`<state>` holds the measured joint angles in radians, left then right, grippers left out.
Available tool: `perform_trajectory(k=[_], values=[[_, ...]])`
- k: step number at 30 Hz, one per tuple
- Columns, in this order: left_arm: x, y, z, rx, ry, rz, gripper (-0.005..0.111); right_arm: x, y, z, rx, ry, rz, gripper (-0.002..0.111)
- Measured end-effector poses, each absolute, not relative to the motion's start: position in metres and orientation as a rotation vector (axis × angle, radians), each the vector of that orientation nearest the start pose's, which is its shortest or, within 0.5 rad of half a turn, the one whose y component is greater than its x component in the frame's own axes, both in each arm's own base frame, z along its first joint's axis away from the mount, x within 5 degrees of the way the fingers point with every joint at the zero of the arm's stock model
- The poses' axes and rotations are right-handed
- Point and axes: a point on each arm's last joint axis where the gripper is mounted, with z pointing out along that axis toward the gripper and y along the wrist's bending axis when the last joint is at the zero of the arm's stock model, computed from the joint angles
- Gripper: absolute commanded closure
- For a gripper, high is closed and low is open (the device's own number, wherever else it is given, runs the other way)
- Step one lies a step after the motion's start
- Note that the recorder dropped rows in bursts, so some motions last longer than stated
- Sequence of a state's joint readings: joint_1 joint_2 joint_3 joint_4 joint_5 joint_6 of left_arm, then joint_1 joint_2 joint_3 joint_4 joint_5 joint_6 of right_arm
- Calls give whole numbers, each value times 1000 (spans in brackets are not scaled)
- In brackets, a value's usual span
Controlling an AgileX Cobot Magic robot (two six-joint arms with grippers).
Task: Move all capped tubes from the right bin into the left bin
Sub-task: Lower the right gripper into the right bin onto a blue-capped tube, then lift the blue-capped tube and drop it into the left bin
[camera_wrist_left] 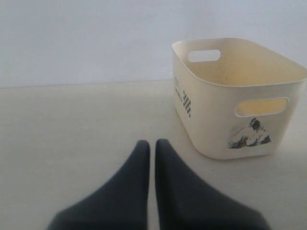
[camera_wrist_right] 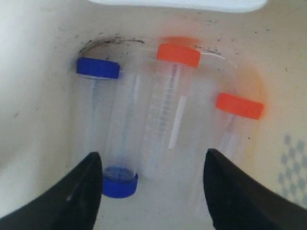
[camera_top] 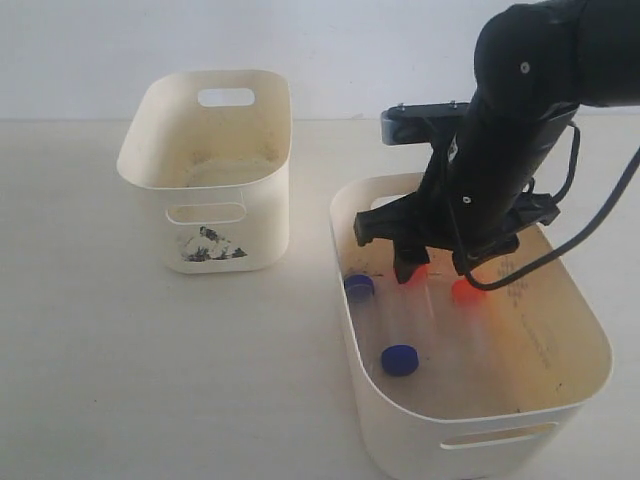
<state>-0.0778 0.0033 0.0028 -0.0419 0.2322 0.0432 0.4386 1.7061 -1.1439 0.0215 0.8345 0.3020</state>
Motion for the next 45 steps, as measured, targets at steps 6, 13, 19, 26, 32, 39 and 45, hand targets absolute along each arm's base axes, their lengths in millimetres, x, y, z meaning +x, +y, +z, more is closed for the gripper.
perform_trajectory(k=[6,13,19,26,32,39,45], values=[[56,-5,191,76,1720,-64,102,304,143,207,-162,2879,148,65],[56,-5,191,76,1720,-64,102,298,139,182,-160,2803,180,65],[56,-5,191,76,1720,-64,102,301,141,181,-149,2762,202,65],[56,-5,191,76,1720,-64,102,302,142,156,-230,2844,154,65],[56,-5,191,76,1720,-64,102,294,158,154,-319,2848,162,65],[56,-5,191,76,1720,-64,102,292,164,141,-342,2882,150,65],[56,-5,191,76,1720,-64,102,293,164,128,-346,2916,131,94]])
